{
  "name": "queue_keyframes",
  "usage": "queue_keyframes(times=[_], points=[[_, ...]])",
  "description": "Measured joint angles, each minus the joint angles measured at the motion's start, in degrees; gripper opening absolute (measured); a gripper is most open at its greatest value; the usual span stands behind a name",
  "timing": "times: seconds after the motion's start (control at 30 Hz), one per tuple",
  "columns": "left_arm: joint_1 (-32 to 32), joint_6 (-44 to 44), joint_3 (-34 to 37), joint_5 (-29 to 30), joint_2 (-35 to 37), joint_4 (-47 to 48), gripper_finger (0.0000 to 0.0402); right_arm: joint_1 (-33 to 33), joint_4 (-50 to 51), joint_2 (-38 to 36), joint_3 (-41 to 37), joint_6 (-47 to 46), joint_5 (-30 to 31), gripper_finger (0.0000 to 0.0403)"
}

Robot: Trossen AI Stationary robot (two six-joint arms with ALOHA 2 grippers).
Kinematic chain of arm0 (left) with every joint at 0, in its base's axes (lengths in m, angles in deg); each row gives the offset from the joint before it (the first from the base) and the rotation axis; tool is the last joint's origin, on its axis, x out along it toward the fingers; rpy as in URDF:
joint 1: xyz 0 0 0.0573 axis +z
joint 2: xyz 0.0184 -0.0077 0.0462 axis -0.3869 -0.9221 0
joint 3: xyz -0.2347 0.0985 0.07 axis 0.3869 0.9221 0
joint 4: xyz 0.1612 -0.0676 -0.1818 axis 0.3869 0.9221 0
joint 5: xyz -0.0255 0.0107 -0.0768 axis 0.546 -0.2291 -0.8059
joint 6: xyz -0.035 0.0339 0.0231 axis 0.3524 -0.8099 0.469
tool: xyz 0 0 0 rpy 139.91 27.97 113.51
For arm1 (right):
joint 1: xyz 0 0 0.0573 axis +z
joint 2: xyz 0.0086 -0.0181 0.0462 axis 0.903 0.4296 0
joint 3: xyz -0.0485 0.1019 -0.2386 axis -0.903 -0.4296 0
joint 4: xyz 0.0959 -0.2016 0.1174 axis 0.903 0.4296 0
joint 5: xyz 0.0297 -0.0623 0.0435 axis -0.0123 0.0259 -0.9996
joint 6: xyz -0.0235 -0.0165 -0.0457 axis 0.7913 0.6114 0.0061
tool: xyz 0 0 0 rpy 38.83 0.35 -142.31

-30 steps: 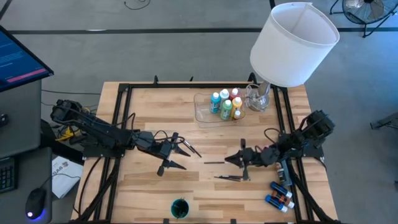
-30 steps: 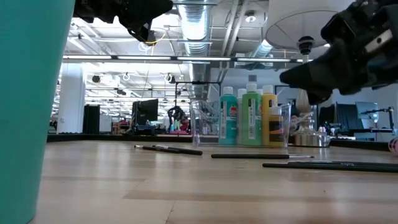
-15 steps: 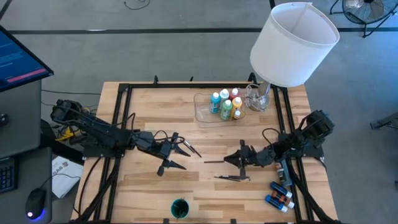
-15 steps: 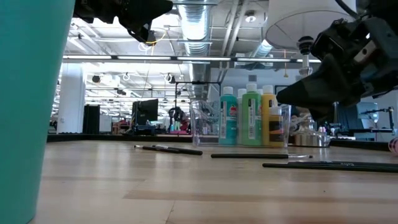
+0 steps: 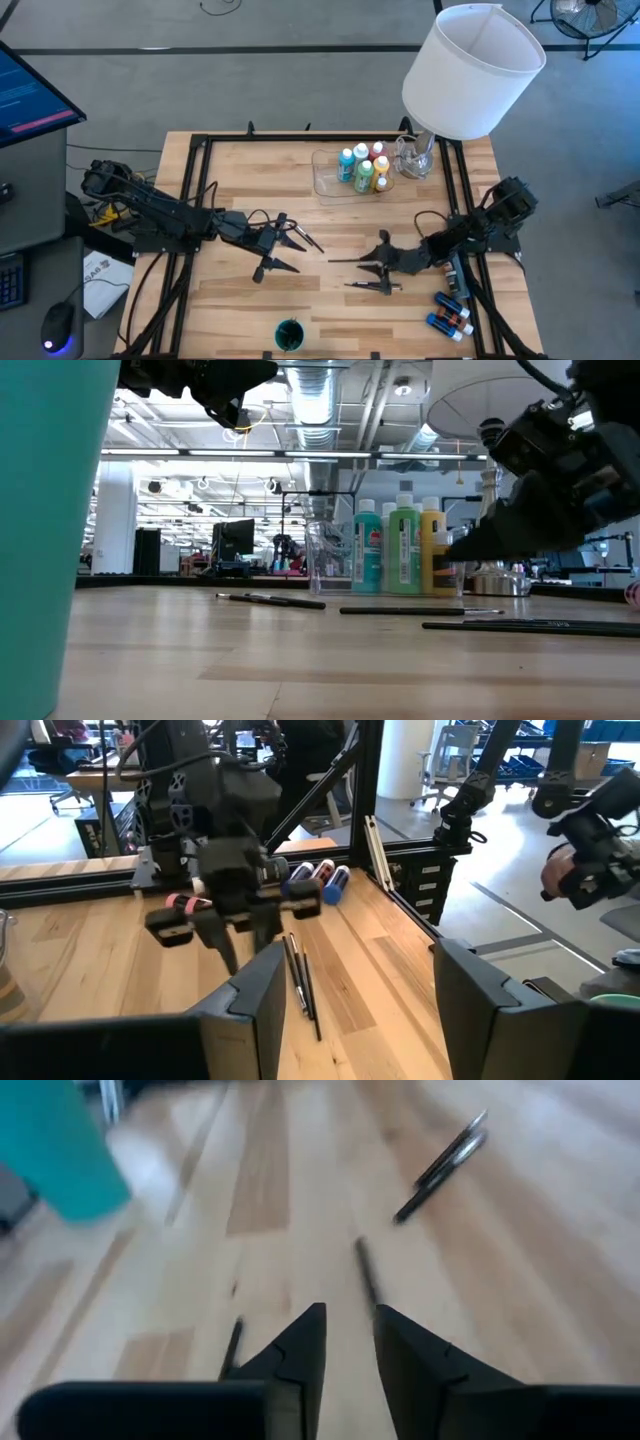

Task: Pick & Place Paint Supplies
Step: Put the silver paintbrush into the green cup

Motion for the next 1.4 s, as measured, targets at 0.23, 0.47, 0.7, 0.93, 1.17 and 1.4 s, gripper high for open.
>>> queue_keyframes(times=[0.23, 0.47, 0.7, 0.93, 1.17, 1.4], points=[[0.0, 0.0, 0.0, 0.0, 0.0, 0.0, 0.0153, -1.3, 19.6, 0.0, 8.2, -4.6, -1.4, 0.0107], [0.0, 0.0, 0.0, 0.0, 0.0, 0.0, 0.0153, -0.7, 18.8, 0.0, 9.4, -2.0, -3.7, 0.0148], [0.0, 0.0, 0.0, 0.0, -0.8, 0.2, 0.0153, 1.6, 15.1, -0.8, 9.4, 4.0, -4.4, 0.0175], [0.0, 0.0, 0.1, 3.6, -1.2, 0.3, 0.0153, 3.2, 21.4, -6.4, 7.0, 4.3, -4.8, 0.0185], [0.9, -0.5, 0.1, 4.6, -1.2, 0.1, 0.0153, 2.4, 25.7, -13.2, 6.8, 3.9, -4.4, 0.0181], [2.0, -0.3, 0.1, 5.0, -1.2, -0.3, 0.0153, 2.6, 31.4, -16.5, 6.8, 4.4, -4.4, 0.018]])
